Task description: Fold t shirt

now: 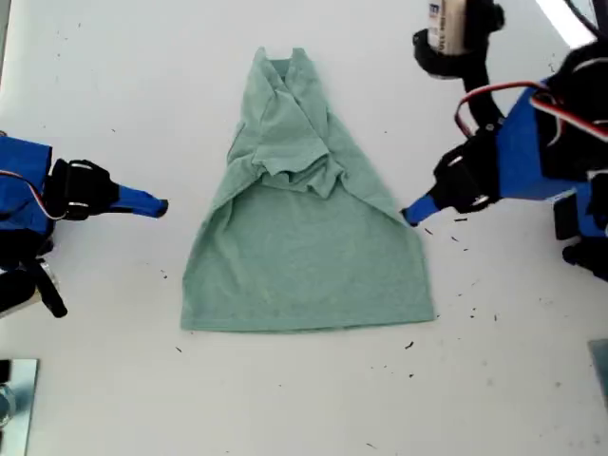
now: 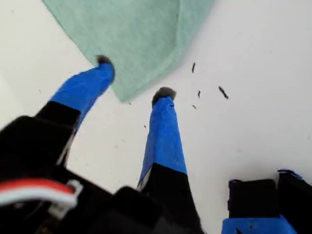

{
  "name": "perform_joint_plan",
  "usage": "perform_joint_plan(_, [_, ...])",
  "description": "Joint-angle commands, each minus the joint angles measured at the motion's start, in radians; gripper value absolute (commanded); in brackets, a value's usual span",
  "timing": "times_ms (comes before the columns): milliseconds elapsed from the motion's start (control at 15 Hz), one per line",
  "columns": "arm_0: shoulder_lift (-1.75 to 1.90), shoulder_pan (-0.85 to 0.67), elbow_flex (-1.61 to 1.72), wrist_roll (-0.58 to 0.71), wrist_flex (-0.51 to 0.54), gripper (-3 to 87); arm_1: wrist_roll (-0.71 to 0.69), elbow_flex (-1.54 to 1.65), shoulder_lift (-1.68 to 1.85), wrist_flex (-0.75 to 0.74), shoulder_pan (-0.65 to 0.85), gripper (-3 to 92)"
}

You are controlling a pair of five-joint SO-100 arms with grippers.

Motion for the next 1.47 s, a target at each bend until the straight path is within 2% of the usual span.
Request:
perform_joint_plan(0, [0.005, -0.003, 0.012, 0.028, -0.006, -0.3, 0.006, -0.071, -0.003, 0.006, -0.003, 27.7])
perform_joint_plan(200, [0.005, -0.015, 0.012, 0.046, -0.008, -0.3, 0.063, 0.032, 0.015, 0.003, -0.017, 37.7])
perform_joint_plan(400, [0.005, -0.023, 0.012, 0.06, -0.008, -0.3, 0.219, 0.236, 0.008, -0.057, -0.098, 36.6])
perform_joint_plan(600, [0.008, -0.023, 0.012, 0.072, -0.008, -0.3, 0.364, 0.5, 0.014, -0.325, -0.209, 36.7])
perform_joint_plan(800, [0.008, -0.018, 0.012, 0.074, -0.008, -0.3, 0.445, 0.695, -0.008, -0.621, -0.278, 33.3])
perform_joint_plan(1000, [0.008, -0.017, 0.012, 0.074, -0.008, -0.3, 0.483, 0.785, -0.126, -0.79, -0.304, 30.7])
perform_joint_plan(1067, [0.009, -0.017, 0.012, 0.074, -0.008, -0.3, 0.48, 0.782, -0.155, -0.795, -0.304, 22.8])
perform_joint_plan(1133, [0.009, -0.017, 0.012, 0.074, -0.008, -0.3, 0.479, 0.79, -0.158, -0.795, -0.301, 10.6])
perform_joint_plan(1200, [0.009, -0.015, 0.012, 0.074, -0.008, -0.3, 0.465, 0.796, -0.149, -0.781, -0.296, 4.5])
perform_joint_plan(1333, [0.009, -0.015, 0.012, 0.074, -0.008, -0.3, 0.426, 0.779, -0.12, -0.707, -0.282, -1.7])
perform_joint_plan(1400, [0.009, -0.015, 0.012, 0.074, -0.008, -0.3, 0.407, 0.759, -0.101, -0.663, -0.275, -1.7])
